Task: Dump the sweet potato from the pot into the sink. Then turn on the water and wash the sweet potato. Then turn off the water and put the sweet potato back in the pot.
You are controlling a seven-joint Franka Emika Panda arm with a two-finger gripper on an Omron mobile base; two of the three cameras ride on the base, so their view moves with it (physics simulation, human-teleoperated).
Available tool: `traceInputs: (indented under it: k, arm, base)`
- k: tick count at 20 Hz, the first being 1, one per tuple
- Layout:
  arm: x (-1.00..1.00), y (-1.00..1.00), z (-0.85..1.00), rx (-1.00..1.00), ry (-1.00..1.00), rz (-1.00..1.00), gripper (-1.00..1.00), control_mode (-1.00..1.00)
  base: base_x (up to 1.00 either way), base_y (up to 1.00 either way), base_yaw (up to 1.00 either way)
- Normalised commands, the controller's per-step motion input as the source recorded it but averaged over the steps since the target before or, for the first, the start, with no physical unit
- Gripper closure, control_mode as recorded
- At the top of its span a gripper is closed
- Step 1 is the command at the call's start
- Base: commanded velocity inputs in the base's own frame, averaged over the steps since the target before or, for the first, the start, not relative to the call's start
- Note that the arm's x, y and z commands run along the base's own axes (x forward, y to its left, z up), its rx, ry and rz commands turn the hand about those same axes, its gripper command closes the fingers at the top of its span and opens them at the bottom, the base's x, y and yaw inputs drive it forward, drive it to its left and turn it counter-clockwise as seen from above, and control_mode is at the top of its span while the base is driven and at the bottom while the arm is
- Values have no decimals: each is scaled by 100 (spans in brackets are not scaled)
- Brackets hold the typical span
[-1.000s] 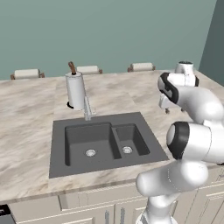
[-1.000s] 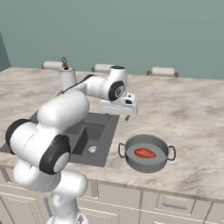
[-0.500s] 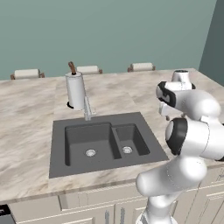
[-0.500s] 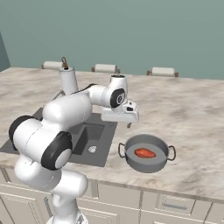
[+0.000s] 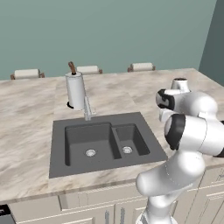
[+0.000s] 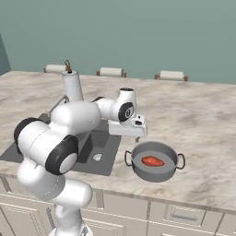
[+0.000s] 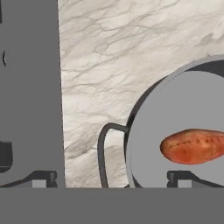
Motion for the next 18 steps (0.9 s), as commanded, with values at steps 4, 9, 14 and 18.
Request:
traceInputs:
  k: [4, 9, 14, 18]
  arm:
    - [0, -2, -29, 0, 0, 0, -100, -100]
    - [-12, -2, -19, 0, 0, 0, -100, -100]
    - [-24, -6, -13, 0, 0, 0, -100, -100]
    - [-20, -4, -19, 0, 0, 0, -100, -100]
  base:
    - [0, 0, 0]
    - [0, 0, 0]
    - [0, 0, 0]
    - [0, 0, 0]
